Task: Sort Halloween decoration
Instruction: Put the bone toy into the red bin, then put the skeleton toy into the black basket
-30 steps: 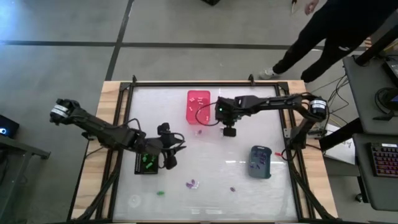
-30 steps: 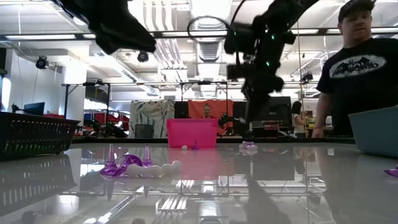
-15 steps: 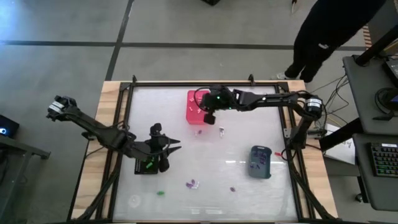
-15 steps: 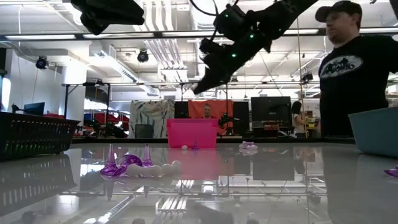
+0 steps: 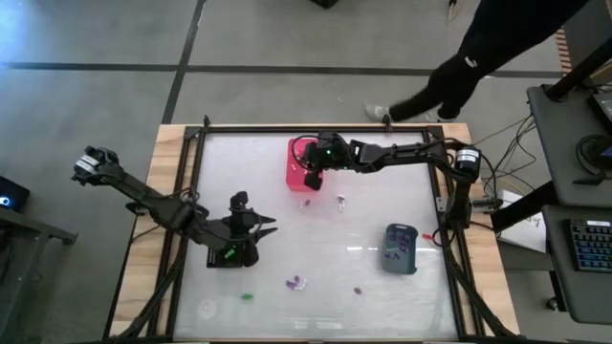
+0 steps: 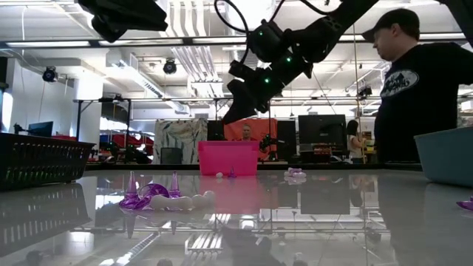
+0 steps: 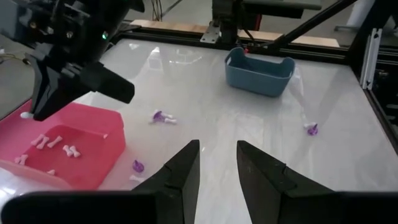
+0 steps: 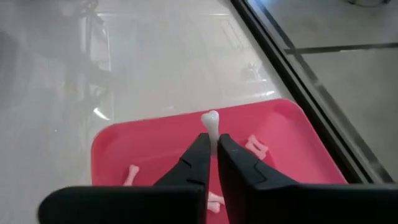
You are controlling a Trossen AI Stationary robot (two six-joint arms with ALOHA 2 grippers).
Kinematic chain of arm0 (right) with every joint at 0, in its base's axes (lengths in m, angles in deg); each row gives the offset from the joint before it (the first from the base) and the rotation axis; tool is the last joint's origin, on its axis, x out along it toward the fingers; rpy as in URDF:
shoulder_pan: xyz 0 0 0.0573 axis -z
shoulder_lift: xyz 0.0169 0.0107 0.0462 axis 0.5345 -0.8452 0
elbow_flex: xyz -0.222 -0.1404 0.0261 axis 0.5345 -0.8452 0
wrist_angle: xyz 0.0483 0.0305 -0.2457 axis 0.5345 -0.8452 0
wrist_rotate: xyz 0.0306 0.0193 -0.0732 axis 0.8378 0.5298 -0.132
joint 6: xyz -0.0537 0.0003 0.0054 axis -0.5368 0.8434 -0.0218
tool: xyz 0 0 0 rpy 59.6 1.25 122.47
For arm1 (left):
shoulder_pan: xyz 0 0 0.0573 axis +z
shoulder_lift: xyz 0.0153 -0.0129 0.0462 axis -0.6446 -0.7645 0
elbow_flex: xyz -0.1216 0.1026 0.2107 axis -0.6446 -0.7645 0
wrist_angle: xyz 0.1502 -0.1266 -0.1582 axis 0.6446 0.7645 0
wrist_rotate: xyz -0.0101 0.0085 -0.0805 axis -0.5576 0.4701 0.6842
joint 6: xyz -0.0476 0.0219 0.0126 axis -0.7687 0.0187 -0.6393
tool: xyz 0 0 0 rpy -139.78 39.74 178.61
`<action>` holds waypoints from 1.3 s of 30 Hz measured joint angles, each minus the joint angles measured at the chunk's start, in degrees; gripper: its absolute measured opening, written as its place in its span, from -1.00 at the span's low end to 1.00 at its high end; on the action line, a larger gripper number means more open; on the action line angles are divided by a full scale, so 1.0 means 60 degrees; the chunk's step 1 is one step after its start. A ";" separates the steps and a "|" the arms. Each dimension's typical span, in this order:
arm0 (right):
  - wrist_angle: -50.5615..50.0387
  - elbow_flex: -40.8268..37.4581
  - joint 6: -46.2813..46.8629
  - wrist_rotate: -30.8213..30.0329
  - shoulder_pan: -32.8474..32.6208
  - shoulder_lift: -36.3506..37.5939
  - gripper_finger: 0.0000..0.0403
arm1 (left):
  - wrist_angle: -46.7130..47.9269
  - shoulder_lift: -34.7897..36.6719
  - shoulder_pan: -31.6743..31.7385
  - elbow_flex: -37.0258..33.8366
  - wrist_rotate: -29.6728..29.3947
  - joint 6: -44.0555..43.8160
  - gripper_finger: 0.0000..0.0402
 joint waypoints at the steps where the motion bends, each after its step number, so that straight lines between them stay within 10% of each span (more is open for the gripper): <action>1: 0.0031 0.0000 0.0081 0.0004 -0.0002 0.0000 -0.88 | 0.0011 -0.0014 0.0000 0.0000 0.0003 -0.0001 -0.56; 17: -0.0615 0.0272 0.0662 0.0003 -0.0023 0.0396 -0.31 | 0.0062 -0.0049 0.0004 0.0000 0.0007 -0.0267 -0.56; 39: -0.6453 0.1373 0.2758 0.1131 -0.2778 0.2090 -0.45 | 0.0432 -0.0052 0.0000 0.0000 0.0401 -0.1399 -0.56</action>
